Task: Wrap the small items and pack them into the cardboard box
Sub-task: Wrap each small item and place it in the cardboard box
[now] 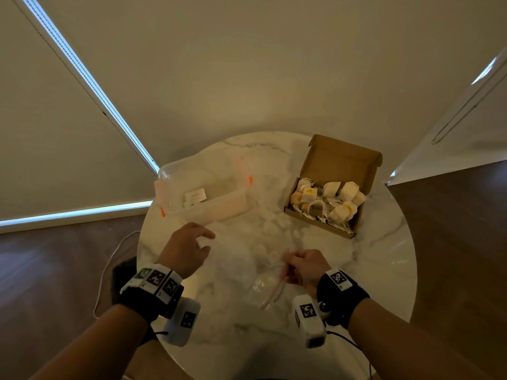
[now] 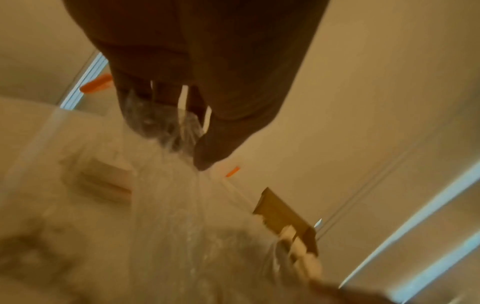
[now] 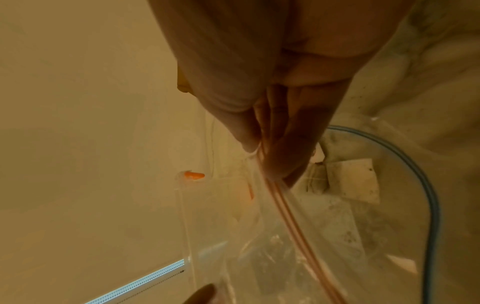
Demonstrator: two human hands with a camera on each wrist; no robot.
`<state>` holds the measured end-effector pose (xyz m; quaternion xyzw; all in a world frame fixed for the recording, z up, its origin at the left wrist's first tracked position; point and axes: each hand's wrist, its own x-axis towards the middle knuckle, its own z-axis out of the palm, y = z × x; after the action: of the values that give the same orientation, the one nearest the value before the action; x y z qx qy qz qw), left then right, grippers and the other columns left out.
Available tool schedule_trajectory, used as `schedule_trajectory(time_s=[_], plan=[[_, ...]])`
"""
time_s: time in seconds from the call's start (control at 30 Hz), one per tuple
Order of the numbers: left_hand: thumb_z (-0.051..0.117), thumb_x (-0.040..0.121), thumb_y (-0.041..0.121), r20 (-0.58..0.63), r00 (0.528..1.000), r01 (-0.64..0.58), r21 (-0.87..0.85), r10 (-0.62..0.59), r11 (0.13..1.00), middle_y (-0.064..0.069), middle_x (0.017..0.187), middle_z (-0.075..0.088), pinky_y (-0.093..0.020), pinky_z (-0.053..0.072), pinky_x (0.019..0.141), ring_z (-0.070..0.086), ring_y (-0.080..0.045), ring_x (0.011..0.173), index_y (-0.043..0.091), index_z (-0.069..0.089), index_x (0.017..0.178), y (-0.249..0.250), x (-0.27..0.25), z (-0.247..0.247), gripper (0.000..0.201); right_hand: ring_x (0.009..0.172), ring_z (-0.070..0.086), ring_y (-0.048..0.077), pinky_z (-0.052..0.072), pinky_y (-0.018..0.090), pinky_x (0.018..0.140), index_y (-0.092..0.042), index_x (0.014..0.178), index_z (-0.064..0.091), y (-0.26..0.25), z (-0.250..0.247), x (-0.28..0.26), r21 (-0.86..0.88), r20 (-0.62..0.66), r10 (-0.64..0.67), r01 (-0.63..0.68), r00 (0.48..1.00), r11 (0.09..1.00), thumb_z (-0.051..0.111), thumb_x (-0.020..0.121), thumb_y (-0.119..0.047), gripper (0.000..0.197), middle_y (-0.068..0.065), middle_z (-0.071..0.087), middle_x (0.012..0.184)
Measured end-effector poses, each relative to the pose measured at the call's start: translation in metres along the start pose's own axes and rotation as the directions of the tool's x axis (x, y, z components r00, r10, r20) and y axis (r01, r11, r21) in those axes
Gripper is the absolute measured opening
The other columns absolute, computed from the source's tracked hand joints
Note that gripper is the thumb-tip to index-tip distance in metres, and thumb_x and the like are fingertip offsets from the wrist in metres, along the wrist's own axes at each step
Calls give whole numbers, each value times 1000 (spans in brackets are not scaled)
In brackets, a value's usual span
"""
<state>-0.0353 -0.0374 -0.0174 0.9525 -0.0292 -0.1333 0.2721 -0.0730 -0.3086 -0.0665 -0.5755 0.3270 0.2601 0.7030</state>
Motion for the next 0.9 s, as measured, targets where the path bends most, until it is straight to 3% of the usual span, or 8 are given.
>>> schedule_trajectory(time_s=[0.13,0.23,0.4,0.47,0.53,0.63,0.77,0.9], plan=[[74,76,43,-191,959,-170,200,209,965,-7,128,51,-39,47,90,50,-29,112,27,65,101,25,-25,24,31,62,66,36,58,33,53,9,80,60,-5,9,-4,158,77,36,-48,996,986,54,93,-2,18,20,62,63],[61,79,56,124,946,-317,147,301,937,7,130,40,-26,44,91,45,-13,110,32,54,108,60,-47,52,38,66,67,37,58,33,55,9,84,60,-7,18,-6,196,128,32,-57,991,979,55,91,2,12,24,63,69],[53,93,13,148,961,-251,117,233,961,8,113,53,-17,38,69,54,-12,83,26,60,96,58,-34,70,15,79,70,39,60,39,71,14,91,63,-6,12,-1,163,109,-31,13,994,987,56,91,-4,19,30,68,85],[53,91,5,99,964,-259,129,247,957,5,111,63,-24,47,76,60,-16,88,20,70,100,54,-27,68,25,80,71,31,59,43,81,8,95,68,4,7,8,-208,47,-231,235,972,949,56,91,-6,19,22,72,83],[55,89,2,92,952,-303,142,292,942,1,112,67,-33,52,83,64,-21,95,14,72,107,54,-22,66,28,87,69,29,54,44,87,-2,97,71,11,8,13,-688,260,-486,513,834,512,54,90,-7,19,14,73,92],[55,88,1,100,942,-331,141,320,933,0,114,66,-30,49,85,63,-22,100,13,71,110,60,-17,63,30,129,44,32,33,38,110,-4,132,52,19,24,19,-821,567,-229,566,791,-76,43,98,-13,37,16,51,136],[53,88,1,93,933,-358,112,349,927,2,113,67,-28,48,86,63,-19,100,15,72,109,64,-14,62,32,137,29,36,26,47,113,-13,145,28,30,39,47,-839,488,-161,410,858,-357,53,93,-28,60,14,30,150],[56,83,-3,94,925,-376,97,368,921,-4,105,70,-34,54,79,66,-25,92,10,73,101,61,-13,67,28,110,57,29,46,41,96,-14,121,55,32,43,63,-883,455,-283,385,845,-269,42,95,-9,30,9,60,122]])
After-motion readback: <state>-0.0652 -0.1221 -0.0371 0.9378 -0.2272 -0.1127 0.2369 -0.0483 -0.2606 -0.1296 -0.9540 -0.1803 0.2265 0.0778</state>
